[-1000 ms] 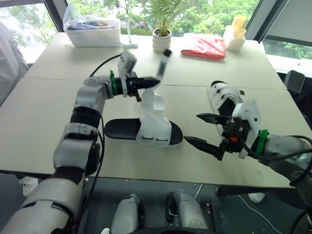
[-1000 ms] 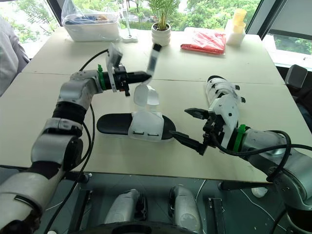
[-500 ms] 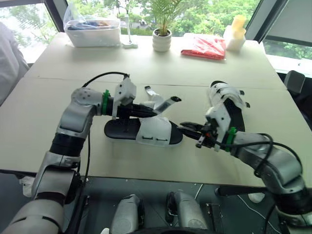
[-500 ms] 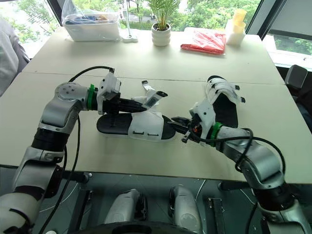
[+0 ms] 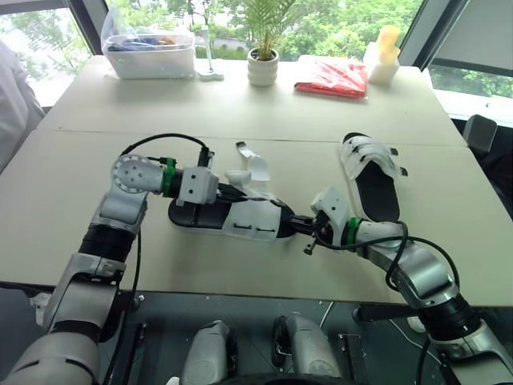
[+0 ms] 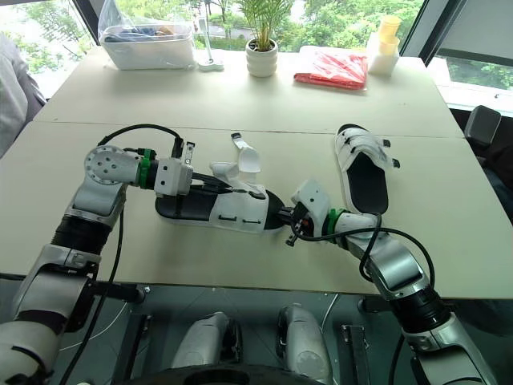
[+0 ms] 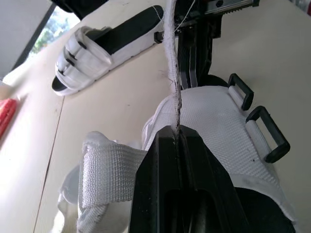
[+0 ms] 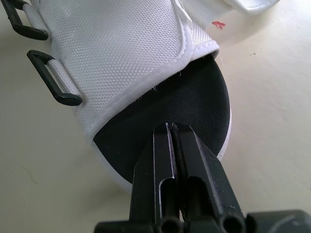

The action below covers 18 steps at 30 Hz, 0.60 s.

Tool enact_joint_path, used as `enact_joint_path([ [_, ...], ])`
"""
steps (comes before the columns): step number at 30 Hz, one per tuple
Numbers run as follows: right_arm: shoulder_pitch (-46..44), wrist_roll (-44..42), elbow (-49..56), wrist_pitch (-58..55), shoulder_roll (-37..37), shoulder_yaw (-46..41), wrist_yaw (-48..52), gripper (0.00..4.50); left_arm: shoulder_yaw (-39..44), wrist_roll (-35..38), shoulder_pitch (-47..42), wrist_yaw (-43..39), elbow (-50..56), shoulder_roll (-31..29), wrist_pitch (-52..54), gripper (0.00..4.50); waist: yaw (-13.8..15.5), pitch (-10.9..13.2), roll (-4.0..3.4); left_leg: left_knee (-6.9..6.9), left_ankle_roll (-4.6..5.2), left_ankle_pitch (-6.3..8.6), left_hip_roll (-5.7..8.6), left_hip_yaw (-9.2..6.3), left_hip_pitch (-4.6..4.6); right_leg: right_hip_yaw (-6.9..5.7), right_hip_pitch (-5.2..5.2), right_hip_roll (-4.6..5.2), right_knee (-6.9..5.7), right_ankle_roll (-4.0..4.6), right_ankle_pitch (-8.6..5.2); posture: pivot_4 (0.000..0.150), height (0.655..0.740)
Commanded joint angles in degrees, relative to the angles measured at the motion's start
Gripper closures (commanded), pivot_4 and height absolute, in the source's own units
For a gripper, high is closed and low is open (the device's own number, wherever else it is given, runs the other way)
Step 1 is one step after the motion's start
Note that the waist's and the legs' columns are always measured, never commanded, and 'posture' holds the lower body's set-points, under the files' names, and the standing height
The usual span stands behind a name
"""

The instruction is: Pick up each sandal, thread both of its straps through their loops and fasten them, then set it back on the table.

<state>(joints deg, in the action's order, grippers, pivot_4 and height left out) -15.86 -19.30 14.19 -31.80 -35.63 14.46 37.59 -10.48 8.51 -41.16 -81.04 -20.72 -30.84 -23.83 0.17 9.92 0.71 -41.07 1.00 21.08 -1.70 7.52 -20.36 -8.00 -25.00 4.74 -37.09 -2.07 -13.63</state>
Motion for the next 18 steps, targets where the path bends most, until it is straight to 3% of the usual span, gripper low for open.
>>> enact_joint_path([
  [1,1.54,1.64,-1.8,-1.86,0.7,0.31,-0.09,4.49,0.37,3.51,-0.19,-0.25,3.23,0.67,0.83,4.24,-0.06,0.0,0.0,0.0,0.0,0.0,0.0,0.0,0.0,0.0,0.0,0.0,0.0,0.0,0.0,0.15,0.7288],
  [3,1.57,1.64,-1.84,-2.12,1.08,-0.2,-0.03,4.5,0.33,4.77,-0.09,-0.43,4.45,0.64,4.26,3.62,-0.23,0.0,0.0,-0.01,0.0,0.0,0.0,0.0,0.01,0.0,0.0,0.0,-0.01,0.0,0.0,0.15,0.7288],
  [8,1.32,1.95,-1.95,-2.37,1.44,-0.48,0.25,4.5,1.69,6.83,0.74,-0.18,7.17,-2.14,12.86,1.13,-0.79,-0.01,-0.01,-0.01,0.0,0.0,0.0,-0.02,0.0,0.0,0.01,-0.01,-0.02,0.0,0.0,0.15,0.7288],
  [10,0.85,2.52,-2.67,-2.15,1.56,-0.16,0.41,4.5,2.28,7.97,0.85,0.82,9.44,-5.81,25.33,0.18,-0.89,0.0,-0.01,0.0,0.0,0.0,0.0,-0.03,0.0,0.0,0.0,-0.01,-0.02,0.0,0.0,0.15,0.7288],
  [14,0.37,3.19,-3.59,-1.83,1.84,-0.07,0.7,4.5,2.71,15.9,-0.97,0.13,12.95,-12.36,56.22,0.08,-0.94,-0.01,-0.01,0.01,0.01,0.0,-0.01,-0.06,0.0,0.0,0.01,-0.03,-0.02,-0.01,-0.01,0.15,0.7288],
  [18,0.57,3.53,-3.49,-1.71,2.17,0.0,0.86,4.5,5.36,27.23,-5.65,4.83,15.53,-11.61,85.37,0.08,-0.79,-0.02,0.03,-0.01,0.01,0.0,-0.01,-0.1,-0.02,0.01,0.02,-0.02,-0.02,-0.02,-0.01,0.15,0.7288],
])
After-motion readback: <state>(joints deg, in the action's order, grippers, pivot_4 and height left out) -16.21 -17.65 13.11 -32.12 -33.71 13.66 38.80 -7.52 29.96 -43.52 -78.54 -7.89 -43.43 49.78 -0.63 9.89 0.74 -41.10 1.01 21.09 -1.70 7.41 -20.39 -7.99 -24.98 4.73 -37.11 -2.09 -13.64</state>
